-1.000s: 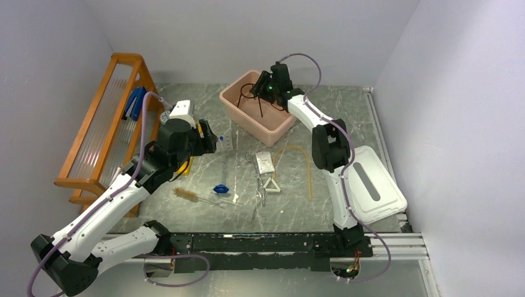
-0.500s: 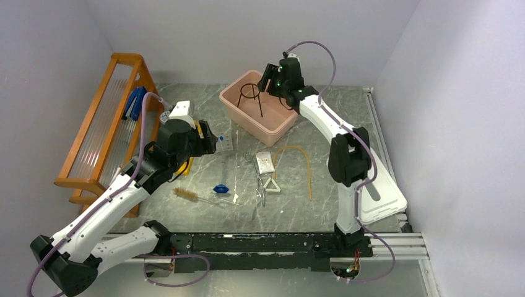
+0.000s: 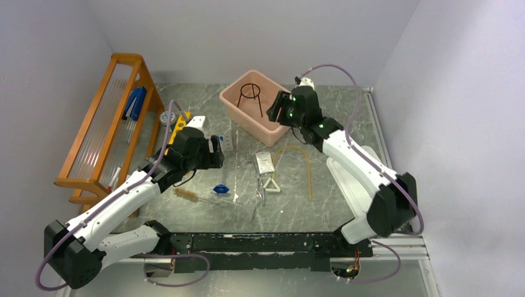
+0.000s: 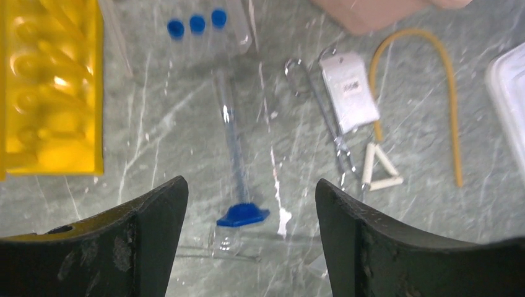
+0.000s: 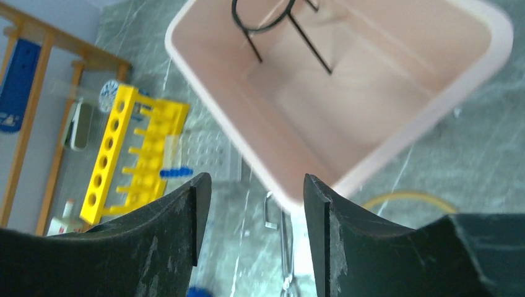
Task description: Organize the chemistry lab equipment
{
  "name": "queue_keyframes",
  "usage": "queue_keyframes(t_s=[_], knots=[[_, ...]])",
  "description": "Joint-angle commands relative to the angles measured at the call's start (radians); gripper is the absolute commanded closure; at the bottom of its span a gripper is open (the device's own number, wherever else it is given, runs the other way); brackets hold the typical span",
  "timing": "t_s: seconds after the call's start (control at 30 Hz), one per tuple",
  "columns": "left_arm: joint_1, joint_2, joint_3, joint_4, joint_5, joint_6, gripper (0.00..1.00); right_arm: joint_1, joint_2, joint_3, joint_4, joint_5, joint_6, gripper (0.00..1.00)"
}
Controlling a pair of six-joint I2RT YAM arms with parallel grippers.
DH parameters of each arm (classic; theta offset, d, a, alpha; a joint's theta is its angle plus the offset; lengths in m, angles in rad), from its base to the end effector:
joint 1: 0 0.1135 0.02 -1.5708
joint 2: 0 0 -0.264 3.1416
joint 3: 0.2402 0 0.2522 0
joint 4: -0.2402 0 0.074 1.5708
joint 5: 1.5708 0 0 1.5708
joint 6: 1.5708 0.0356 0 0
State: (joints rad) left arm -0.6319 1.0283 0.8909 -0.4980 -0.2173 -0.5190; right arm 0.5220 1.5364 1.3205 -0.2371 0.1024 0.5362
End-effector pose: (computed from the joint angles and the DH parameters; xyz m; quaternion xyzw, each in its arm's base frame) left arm 0.1838 -0.1250 0.3009 0.0013 0.8887 -0.1627 0.4287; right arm 0.3151 0.1771 0.3356 0.0332 0.8465 0.2298 0.4791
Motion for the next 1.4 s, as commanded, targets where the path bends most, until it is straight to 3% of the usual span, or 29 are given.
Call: queue_keyframes(t_s=[0.0, 0.2, 0.33, 0.53, 0.77, 1.1, 1.27, 1.37], knots=[[0.004, 0.015, -0.062, 0.024, 0.061, -0.028, 0.22, 0.033, -0.157, -0.159, -0.014, 0.055, 0.075, 0.41], [0.005, 0.121, -0.087, 0.060, 0.130, -0.021, 0.25, 0.041, -0.346, -0.358, -0.051, 0.052, 0.151, 0.42], [0.005, 0.250, -0.051, 0.069, 0.101, -0.017, 0.26, 0.042, -0.442, -0.481, -0.014, 0.035, 0.207, 0.43], [0.003, 0.372, -0.081, 0.158, 0.060, -0.032, 0.29, 0.041, -0.457, -0.524, 0.005, 0.011, 0.214, 0.44], [0.003, 0.444, -0.113, 0.238, 0.067, -0.037, 0.47, 0.042, -0.440, -0.528, 0.009, -0.002, 0.182, 0.44], [-0.009, 0.530, -0.092, 0.221, 0.062, -0.010, 0.67, 0.041, -0.439, -0.545, 0.032, -0.025, 0.172, 0.44], [-0.023, 0.506, -0.083, 0.209, 0.079, -0.013, 0.87, 0.039, -0.449, -0.544, 0.031, -0.024, 0.174, 0.44], [-0.030, 0.485, -0.071, 0.192, 0.121, -0.015, 0.94, 0.040, -0.461, -0.549, 0.029, -0.025, 0.176, 0.44]])
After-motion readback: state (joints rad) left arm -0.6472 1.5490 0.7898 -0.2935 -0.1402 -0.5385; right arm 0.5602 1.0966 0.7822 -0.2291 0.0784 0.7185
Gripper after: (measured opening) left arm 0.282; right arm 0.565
